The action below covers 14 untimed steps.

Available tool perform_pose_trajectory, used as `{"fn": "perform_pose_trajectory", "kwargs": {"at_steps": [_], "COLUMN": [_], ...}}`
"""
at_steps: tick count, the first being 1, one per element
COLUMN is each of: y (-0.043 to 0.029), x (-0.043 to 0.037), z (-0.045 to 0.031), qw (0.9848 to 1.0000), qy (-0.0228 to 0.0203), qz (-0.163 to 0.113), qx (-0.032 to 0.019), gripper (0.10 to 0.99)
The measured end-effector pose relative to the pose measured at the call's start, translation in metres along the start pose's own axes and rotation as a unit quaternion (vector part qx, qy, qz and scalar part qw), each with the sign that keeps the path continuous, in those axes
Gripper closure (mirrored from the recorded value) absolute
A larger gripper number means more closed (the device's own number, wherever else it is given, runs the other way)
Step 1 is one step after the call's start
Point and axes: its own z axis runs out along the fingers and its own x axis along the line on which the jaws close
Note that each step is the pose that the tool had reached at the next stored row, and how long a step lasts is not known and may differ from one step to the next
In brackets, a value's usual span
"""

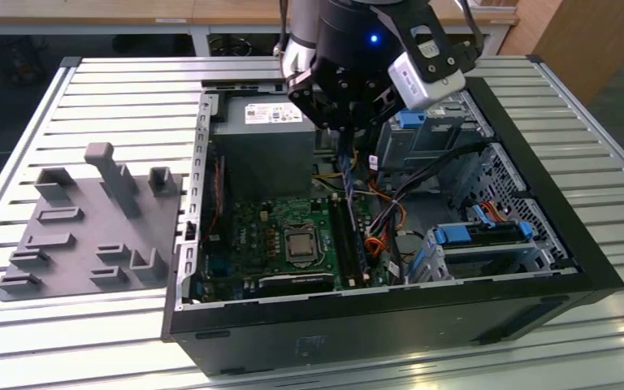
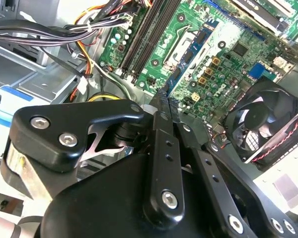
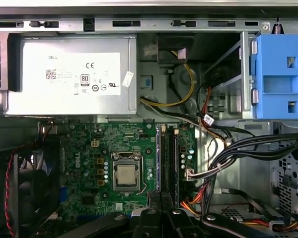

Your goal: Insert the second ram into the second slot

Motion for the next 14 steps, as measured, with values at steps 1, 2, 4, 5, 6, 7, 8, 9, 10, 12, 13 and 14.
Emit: {"fn": "perform_pose_trajectory", "kwargs": {"at_steps": [1, 2, 4, 5, 6, 7, 8, 9, 10, 12, 13, 14], "y": [0.0, 0.0, -0.0001, -0.0001, -0.0001, -0.0001, -0.0002, -0.0002, -0.0002, -0.0002, -0.0002, -0.0003], "x": [0.0, 0.0, 0.0, 0.0, 0.0001, 0.0001, 0.0001, 0.0001, 0.0001, 0.0001, 0.0001, 0.0001], "z": [0.0009, 0.0018, 0.0036, 0.0044, 0.0052, 0.0067, 0.0074, 0.008, 0.0087, 0.0099, 0.0105, 0.011], "qw": [1.0, 1.0, 1.0, 1.0, 1.0, 1.0, 1.0, 1.0, 1.0, 1.0, 1.0, 1.0], "qy": [0.0, 0.0, 0.0, 0.0001, 0.0002, 0.0002, 0.0002, 0.0002, 0.0002, 0.0002, 0.0003, 0.0003], "qz": [0.0, 0.0, -0.002, -0.004, -0.006, -0.007, -0.007, -0.007, -0.007, -0.007, -0.007, -0.007], "qx": [0.0, 0.0, 0.0, 0.0, 0.0, 0.0, 0.0, 0.0, 0.0, 0.0, 0.0, 0.0], "gripper": [0.969, 0.969, 0.969, 0.969, 0.969, 0.969, 0.969, 0.969, 0.969, 0.969, 0.969, 0.969]}}
